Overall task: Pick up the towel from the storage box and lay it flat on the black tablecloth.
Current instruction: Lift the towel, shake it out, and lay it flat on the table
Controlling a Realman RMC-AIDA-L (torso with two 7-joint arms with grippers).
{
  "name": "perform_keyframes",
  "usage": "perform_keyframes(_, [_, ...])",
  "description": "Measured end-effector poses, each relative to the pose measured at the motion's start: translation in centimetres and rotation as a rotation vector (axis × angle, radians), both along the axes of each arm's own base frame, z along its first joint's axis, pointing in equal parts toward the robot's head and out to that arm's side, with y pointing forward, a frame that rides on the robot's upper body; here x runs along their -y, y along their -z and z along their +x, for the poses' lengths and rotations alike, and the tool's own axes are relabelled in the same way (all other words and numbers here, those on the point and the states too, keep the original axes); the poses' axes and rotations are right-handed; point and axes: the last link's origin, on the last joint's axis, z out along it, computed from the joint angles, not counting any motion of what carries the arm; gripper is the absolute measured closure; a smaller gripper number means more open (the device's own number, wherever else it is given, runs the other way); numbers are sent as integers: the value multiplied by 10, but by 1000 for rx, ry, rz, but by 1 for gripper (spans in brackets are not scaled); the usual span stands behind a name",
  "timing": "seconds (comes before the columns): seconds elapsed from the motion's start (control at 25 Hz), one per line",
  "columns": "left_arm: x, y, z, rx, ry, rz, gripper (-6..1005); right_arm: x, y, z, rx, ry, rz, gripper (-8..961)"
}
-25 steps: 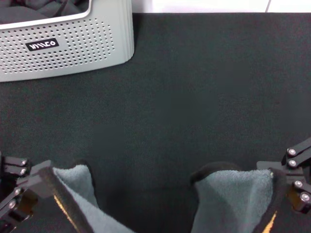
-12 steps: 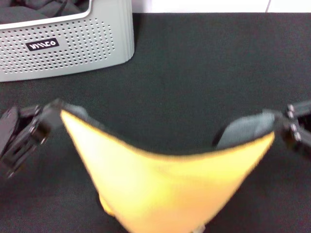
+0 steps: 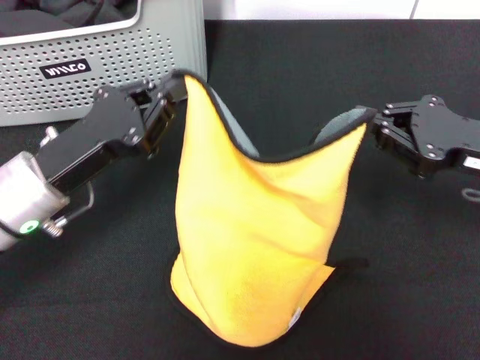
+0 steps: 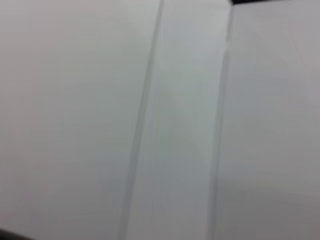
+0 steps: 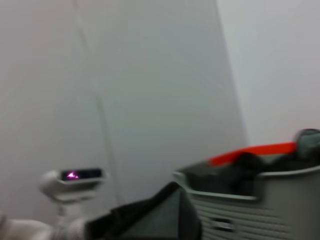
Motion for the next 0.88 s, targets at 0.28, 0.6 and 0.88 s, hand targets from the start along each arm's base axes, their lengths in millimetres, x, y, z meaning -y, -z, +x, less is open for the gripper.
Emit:
perform_keyframes(0.28, [-18, 9, -7, -86, -106, 224, 957, -32, 17, 4, 128, 86, 224, 928])
perform_keyframes(0.6, [-28, 6, -22, -167, -216, 369, 957, -77, 29, -3, 259, 202, 318, 928])
perform_keyframes(0.88, [-43, 28, -21, -367, -208, 399, 957, -100, 48, -16, 376, 235, 330, 927])
